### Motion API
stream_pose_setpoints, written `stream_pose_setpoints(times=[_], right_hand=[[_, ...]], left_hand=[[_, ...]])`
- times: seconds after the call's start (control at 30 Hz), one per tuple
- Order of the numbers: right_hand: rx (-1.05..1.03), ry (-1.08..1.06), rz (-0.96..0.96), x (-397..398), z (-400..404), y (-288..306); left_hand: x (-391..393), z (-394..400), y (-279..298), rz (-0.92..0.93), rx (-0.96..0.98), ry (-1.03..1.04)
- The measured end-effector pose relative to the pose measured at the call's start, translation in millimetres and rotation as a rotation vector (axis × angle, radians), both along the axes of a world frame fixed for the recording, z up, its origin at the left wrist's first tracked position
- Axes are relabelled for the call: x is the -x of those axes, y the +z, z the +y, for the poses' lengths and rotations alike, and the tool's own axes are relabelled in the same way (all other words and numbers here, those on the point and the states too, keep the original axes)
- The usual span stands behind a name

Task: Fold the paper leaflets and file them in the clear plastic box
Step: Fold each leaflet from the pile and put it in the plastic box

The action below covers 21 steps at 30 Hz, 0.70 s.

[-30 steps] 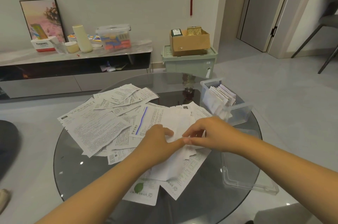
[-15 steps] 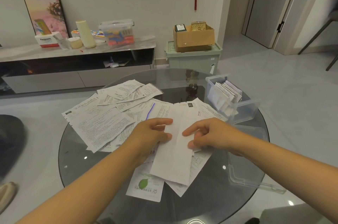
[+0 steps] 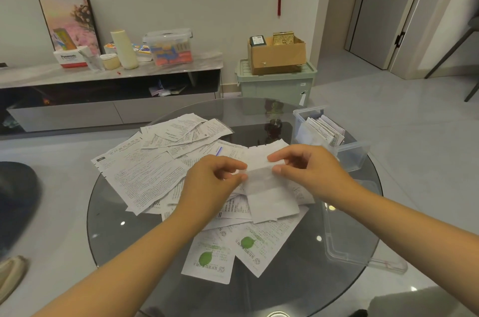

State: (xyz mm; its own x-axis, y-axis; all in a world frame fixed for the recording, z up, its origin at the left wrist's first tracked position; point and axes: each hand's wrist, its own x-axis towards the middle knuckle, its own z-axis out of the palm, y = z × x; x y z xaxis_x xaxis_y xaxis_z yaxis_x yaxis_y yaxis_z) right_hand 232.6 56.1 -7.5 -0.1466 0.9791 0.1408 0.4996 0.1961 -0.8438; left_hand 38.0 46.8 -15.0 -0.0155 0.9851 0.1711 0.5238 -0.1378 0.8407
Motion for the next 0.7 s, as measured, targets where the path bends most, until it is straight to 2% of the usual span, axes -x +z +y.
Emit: stream_pose_setpoints(times=[0.07,0.17,0.33,0.5,0.57,0.7], right_hand=[[-0.139,-0.047,-0.028,1,-1,1],[-0.225,-0.066,0.041,3,-4,4],[-0.147,0.018,0.230,5,-10,12],[-0.157,0.032,0.219,4,-8,13],[-0.227,0.023,0.129,2,-6,10],[-0.494,-0.041,-0.219,-2,-2,1]], left_hand=[[-2,1,2,0.039,-0.134,0.015],[-5,1,5,0.085,-0.203,-0.033],[-11,2,-2,0.092,-0.239,-0.176],[-15,4,-2,0.034,-0.322,-0.102],[-14,6,-1,0.077,-0.409,-0.071],[-13,5,1,0.306,-0.656,-0.091]])
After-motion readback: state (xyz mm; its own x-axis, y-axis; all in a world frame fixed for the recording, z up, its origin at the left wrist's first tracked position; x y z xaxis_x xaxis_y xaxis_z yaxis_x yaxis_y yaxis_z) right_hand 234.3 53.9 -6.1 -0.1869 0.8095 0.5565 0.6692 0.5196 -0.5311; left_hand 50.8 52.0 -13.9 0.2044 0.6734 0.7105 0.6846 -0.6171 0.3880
